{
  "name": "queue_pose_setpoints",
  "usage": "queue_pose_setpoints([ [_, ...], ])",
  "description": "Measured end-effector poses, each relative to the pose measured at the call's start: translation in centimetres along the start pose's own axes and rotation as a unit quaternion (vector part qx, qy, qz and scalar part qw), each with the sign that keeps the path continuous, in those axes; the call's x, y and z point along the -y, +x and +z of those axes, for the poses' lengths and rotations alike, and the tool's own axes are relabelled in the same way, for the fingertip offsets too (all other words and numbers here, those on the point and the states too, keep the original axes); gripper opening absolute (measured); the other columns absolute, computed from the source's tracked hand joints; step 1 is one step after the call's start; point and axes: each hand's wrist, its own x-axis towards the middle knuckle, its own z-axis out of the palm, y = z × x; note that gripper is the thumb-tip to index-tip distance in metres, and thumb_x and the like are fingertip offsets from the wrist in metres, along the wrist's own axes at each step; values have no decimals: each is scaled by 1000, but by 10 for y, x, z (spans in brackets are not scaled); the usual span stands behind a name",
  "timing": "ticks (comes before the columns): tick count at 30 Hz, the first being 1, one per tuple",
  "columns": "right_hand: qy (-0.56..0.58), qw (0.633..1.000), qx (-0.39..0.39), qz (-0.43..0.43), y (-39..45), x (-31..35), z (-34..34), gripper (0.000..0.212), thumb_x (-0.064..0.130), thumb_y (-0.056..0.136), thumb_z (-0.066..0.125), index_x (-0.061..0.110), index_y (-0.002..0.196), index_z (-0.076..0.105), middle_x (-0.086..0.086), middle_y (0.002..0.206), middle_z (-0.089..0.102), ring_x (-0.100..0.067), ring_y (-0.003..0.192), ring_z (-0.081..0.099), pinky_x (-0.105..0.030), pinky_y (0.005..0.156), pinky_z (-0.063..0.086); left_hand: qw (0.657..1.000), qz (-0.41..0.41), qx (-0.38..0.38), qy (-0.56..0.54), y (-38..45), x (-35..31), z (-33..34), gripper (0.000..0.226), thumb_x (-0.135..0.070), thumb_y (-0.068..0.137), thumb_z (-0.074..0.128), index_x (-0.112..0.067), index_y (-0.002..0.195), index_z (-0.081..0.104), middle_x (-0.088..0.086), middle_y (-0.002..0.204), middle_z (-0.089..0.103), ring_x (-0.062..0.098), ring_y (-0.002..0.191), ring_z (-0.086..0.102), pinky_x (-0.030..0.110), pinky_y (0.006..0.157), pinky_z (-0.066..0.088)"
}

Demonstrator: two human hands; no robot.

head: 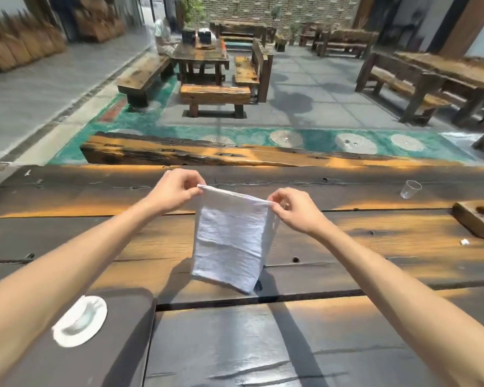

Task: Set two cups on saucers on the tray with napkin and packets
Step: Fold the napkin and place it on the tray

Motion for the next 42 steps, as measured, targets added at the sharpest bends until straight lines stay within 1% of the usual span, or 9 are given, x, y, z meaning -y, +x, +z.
queue_pose_setpoints([
  [5,-14,997,-75,-26,-1,17,-24,14,25,96,62,20,104,73,2,93,69,-15,83,60,-31,81,48,997,33,-64,-24,-6,-19,-28,7,-25,91,72,-20,86,75,-6,80,73,6,72,60,19,65,43],
  [9,5,996,-86,-35,-39,14,-4,12,24,96,66,21,104,75,6,92,68,-8,79,58,-22,76,45,998,22,-52,-36,-46,-18,-13,4,-21,88,74,-19,85,75,-4,83,75,11,80,67,21,70,47],
  [15,36,998,33,41,-128,-5,83,20,9,92,66,21,105,75,5,100,70,-4,82,61,-14,78,42,993,-82,19,-83,-153,13,67,6,-14,87,75,-19,87,77,-8,86,76,5,83,69,11,70,46],
  [19,52,984,139,96,-199,-20,137,17,14,94,65,26,102,75,24,88,62,8,76,58,-20,76,43,979,-137,111,-100,-235,36,118,17,-11,86,74,-27,82,75,-12,86,76,2,84,69,21,75,50],
  [24,78,970,202,111,-248,-22,157,12,24,92,71,31,101,76,31,87,64,3,90,54,-14,78,41,969,-161,148,-112,-300,54,142,19,-23,85,73,-39,76,68,-24,84,71,-6,83,63,12,65,45],
  [27,138,959,199,146,-240,-15,152,11,22,91,73,30,97,74,11,93,75,-13,92,65,-27,80,49,961,-190,144,-140,-300,61,140,13,-22,84,73,-32,77,71,-21,82,73,0,81,67,14,62,46],
  [35,152,965,144,159,-168,-24,160,22,5,95,64,12,114,72,-7,103,74,-20,95,65,-11,79,43,949,-240,74,-189,-229,73,141,9,-4,88,72,-12,87,71,14,69,72,28,63,70,19,64,52],
  [39,151,957,159,189,-127,-40,176,21,9,94,66,16,113,71,-6,98,75,-19,85,67,-25,85,48,946,-256,88,-178,-196,88,152,11,0,88,68,-11,85,71,-1,63,64,16,61,59,25,66,51],
  [42,147,953,170,201,-99,-59,195,19,10,93,68,20,108,71,1,90,74,-12,80,66,-10,75,44,943,-271,99,-164,-173,111,167,12,-4,89,67,-15,85,71,-7,65,62,10,60,53,14,60,43],
])
